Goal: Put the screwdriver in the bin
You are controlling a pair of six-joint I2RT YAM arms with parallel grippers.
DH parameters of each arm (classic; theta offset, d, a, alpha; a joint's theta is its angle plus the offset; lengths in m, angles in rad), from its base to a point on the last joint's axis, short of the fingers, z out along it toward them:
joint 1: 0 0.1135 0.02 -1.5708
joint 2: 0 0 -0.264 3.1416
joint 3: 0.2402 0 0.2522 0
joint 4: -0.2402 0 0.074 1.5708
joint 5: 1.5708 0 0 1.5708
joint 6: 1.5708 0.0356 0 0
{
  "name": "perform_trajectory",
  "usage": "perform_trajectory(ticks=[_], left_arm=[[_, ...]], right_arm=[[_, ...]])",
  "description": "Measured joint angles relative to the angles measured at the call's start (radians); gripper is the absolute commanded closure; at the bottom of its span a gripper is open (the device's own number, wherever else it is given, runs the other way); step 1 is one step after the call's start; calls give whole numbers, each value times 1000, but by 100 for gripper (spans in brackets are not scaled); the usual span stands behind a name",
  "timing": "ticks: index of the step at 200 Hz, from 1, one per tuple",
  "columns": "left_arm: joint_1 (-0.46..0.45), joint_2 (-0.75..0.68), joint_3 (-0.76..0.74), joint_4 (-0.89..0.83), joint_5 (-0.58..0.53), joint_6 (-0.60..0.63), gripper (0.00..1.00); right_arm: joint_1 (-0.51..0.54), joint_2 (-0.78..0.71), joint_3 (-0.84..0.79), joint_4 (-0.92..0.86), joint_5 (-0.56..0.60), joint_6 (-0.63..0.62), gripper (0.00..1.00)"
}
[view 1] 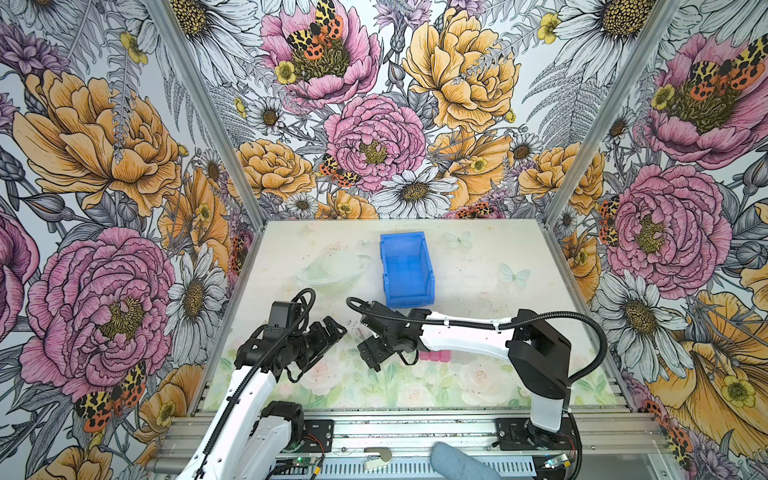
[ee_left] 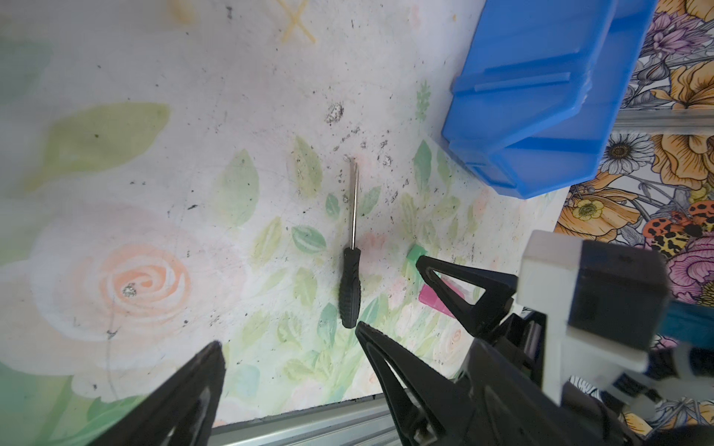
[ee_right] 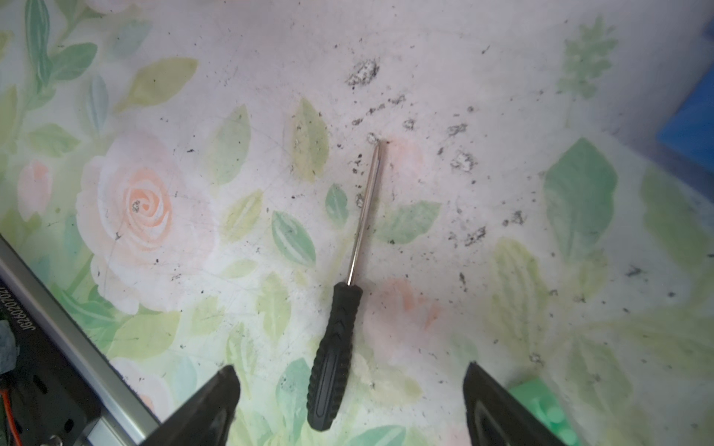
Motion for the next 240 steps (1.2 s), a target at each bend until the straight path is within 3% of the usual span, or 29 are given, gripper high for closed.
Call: perform_trajectory(ticks=[76, 118, 149, 240], left_arm=[[58, -91, -16, -11, -52, -33, 2], [58, -100, -34, -16, -56, -48, 1], [58, -100, -34, -16, -56, -48, 1], [57, -104, -34, -16, -71, -48, 1]], right_arm=[[4, 69, -5, 3, -8, 24, 29], [7, 83, -5, 16, -11, 38, 48], [13, 88, -5, 27, -10, 46, 53], [15, 88, -22, 55, 27, 51, 80]])
